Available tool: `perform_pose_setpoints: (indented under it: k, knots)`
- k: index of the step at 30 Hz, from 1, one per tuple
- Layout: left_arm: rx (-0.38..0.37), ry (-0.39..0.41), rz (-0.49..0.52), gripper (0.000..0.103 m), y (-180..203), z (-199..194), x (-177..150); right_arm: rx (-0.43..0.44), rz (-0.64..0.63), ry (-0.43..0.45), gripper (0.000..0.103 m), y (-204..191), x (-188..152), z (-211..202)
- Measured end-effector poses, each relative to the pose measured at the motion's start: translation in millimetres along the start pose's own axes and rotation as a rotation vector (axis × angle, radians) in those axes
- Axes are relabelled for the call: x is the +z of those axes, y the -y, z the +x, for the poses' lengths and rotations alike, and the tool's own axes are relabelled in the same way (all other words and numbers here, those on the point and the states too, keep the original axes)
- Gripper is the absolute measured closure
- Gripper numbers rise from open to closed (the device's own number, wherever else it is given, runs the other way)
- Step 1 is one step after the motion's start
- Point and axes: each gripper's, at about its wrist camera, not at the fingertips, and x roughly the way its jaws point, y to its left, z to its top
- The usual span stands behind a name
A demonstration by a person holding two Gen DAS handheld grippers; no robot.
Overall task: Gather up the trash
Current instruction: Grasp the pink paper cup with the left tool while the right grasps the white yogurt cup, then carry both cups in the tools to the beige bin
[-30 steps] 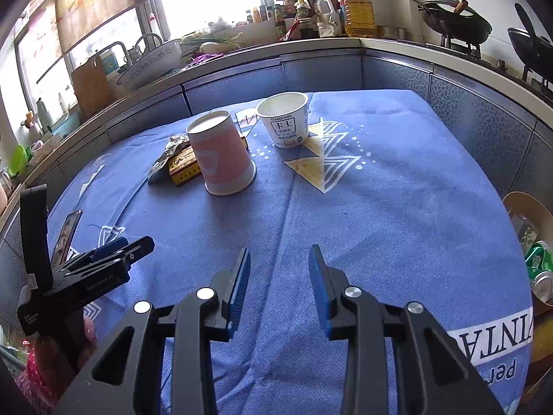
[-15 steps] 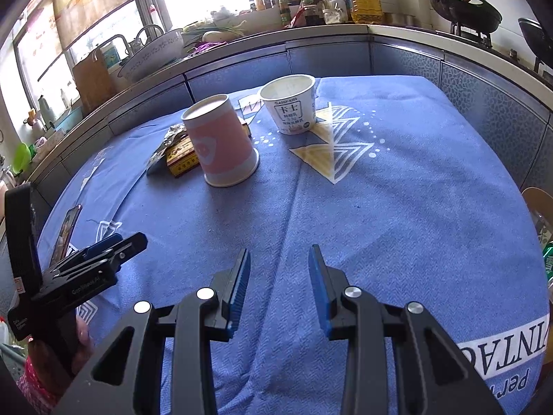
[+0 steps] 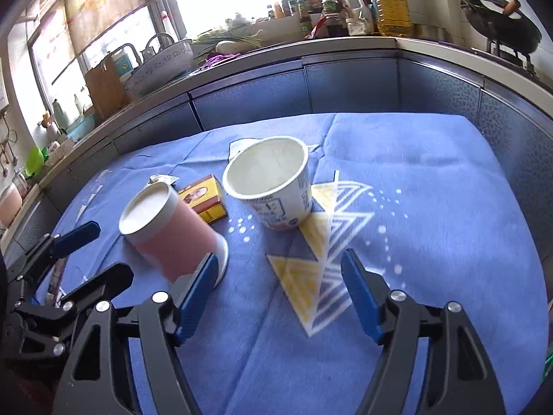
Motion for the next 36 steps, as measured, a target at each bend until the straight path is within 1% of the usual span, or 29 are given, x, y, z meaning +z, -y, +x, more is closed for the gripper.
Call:
perform_pose_setpoints:
  k: [2,4,8,9,11,13,14,15,16,18,22,24,27,30,33,36]
  knots:
    - [-0.005,-0.002,0.008,0.016,4,12,9,0.011,-0.071,-0.026,0.029,-1,10,13]
    - [0.016,0.006,0.002,0.018,5,20,14,0.011,-0.128,-0.029,0.029,-2,16,22]
    - [-0.013,0.000,-0.022,0.019,-1,31,21,0.052,-0.185,-0.042,0.029,3,27,38]
    - [-0.013,0.002,-0.019,0.021,-1,32,21,0.065,-0.200,-0.045,0.029,3,28,41]
    - [-0.015,-0.004,-0.012,0.037,0,36,22,0.066,-0.238,-0.039,0.029,0,30,45]
    - [-0.037,-0.012,-0.020,0.049,-2,38,20,0.067,-0.264,-0.032,0.029,-3,31,51]
    - [-0.030,-0.005,-0.021,0.049,-3,38,19,0.071,-0.267,-0.030,0.032,-3,32,53]
    - [-0.026,-0.005,-0.023,0.050,-3,37,18,0.095,-0.266,-0.038,0.046,-4,32,55]
    - [-0.027,-0.007,-0.030,0.050,-4,36,18,0.112,-0.257,-0.036,0.046,-3,34,55]
    - [-0.034,-0.004,-0.055,0.050,-9,28,17,0.148,-0.234,-0.017,0.048,-4,32,46]
    - [-0.055,0.026,-0.085,0.050,-15,1,19,0.146,-0.172,0.031,0.048,-4,20,9]
    - [-0.069,0.031,-0.093,0.050,-14,-10,17,0.146,-0.114,0.034,0.048,2,7,-13]
    - [-0.110,0.030,-0.093,0.050,-5,-22,13,0.131,-0.033,0.044,0.048,15,-19,-46]
    - [-0.163,0.021,-0.084,0.050,13,-28,10,0.087,0.056,0.052,0.048,36,-49,-78]
    - [-0.227,0.020,-0.068,0.050,36,-35,12,0.006,0.117,0.072,0.048,55,-78,-109]
    - [-0.273,0.035,-0.027,0.050,64,-43,16,-0.060,0.177,0.105,0.048,71,-102,-138]
